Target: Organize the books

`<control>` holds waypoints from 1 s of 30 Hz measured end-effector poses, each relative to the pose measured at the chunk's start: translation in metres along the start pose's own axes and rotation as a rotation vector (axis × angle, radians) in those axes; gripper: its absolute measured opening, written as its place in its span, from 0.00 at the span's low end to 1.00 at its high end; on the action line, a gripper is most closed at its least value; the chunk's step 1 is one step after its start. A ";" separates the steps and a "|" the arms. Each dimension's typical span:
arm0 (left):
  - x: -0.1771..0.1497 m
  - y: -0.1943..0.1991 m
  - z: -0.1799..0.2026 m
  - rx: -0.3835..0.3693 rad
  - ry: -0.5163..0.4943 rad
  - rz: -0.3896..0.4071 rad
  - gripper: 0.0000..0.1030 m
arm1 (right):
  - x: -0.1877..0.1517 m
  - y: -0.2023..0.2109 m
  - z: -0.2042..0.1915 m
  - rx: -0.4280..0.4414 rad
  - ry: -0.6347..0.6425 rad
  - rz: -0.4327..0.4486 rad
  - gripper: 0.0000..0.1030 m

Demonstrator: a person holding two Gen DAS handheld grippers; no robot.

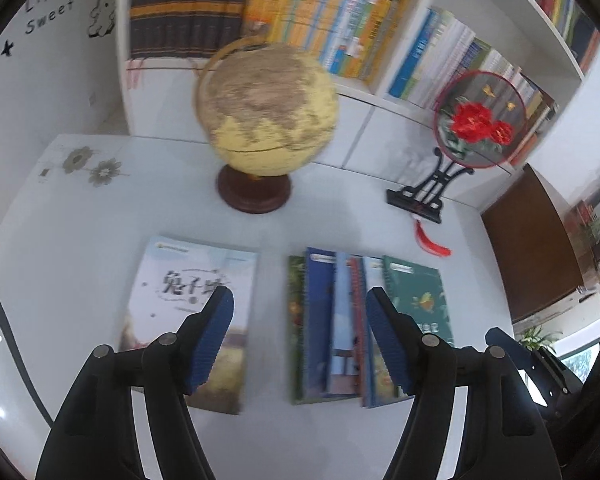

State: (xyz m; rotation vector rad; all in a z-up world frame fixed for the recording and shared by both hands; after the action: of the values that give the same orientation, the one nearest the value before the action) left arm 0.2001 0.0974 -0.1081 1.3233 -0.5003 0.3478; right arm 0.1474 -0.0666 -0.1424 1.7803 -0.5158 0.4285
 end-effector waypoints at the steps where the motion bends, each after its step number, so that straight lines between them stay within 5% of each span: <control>1: 0.002 -0.002 0.010 -0.004 -0.014 -0.008 0.65 | 0.002 0.003 0.008 -0.002 0.001 0.002 0.51; 18: -0.009 -0.055 0.119 -0.102 -0.097 -0.059 0.65 | 0.003 0.005 0.161 0.020 -0.166 -0.017 0.51; 25: -0.037 -0.098 0.152 -0.194 -0.108 -0.157 0.65 | -0.024 -0.023 0.235 0.167 -0.430 -0.083 0.51; 30: -0.059 -0.131 0.164 -0.215 -0.096 -0.228 0.65 | -0.035 -0.046 0.251 0.203 -0.467 -0.119 0.51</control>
State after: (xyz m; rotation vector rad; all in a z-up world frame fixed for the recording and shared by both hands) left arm 0.1936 -0.0885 -0.2212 1.1767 -0.4479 0.0403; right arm 0.1494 -0.2948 -0.2627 2.1064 -0.7037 -0.0267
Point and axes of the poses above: each gripper's, at about its wrist camera, not at the fingertips, and y roughly against the way its jaws point, z to its right, x to its top, the point moved 6 cm from there along -y, roughly the way its jaws point, and after that the axes turned 9 degrees about -y, right-handed, at the moved point
